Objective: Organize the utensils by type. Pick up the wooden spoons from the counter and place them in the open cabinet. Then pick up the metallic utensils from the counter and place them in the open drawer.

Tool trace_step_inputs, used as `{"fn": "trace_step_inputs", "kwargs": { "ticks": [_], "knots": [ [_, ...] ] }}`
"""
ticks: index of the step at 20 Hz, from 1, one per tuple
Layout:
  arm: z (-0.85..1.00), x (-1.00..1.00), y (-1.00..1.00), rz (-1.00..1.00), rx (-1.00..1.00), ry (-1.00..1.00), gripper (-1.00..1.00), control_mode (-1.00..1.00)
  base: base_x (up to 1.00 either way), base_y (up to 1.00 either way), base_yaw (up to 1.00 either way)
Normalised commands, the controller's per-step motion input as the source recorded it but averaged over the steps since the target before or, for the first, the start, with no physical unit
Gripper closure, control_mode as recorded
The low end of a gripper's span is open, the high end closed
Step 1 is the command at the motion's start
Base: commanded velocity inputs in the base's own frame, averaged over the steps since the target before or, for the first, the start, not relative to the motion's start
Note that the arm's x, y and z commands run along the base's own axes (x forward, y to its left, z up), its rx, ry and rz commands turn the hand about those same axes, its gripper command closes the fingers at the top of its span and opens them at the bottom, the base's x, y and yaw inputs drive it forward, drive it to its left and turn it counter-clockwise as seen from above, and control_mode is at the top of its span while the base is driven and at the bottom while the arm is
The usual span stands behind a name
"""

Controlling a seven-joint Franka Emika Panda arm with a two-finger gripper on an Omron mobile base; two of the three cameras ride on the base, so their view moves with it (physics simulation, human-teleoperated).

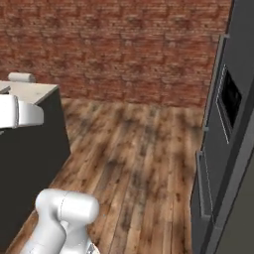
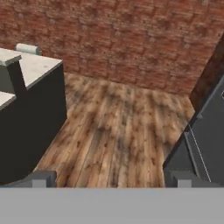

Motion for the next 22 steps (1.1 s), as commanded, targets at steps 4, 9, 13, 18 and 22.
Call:
{"fn": "trace_step_inputs", "kwargs": {
  "ticks": [4,9,13,18,22],
  "knots": [
    [0.00,0.00,0.00,0.00,0.00,0.00,-1.00,1.00,-0.60,0.27,0.97],
    [0.00,0.00,0.00,0.00,0.00,0.00,-1.00,1.00,-0.54,0.25,0.94],
    [0.00,0.00,0.00,0.00,0.00,0.00,-1.00,1.00,-0.35,0.34,0.89],
    [0.00,0.00,0.00,0.00,0.00,0.00,-1.00,1.00,0.07,0.34,0.46],
    [0.00,0.00,0.00,0.00,0.00,0.00,-1.00,1.00,0.14,0.21,0.16]
  ]
}}
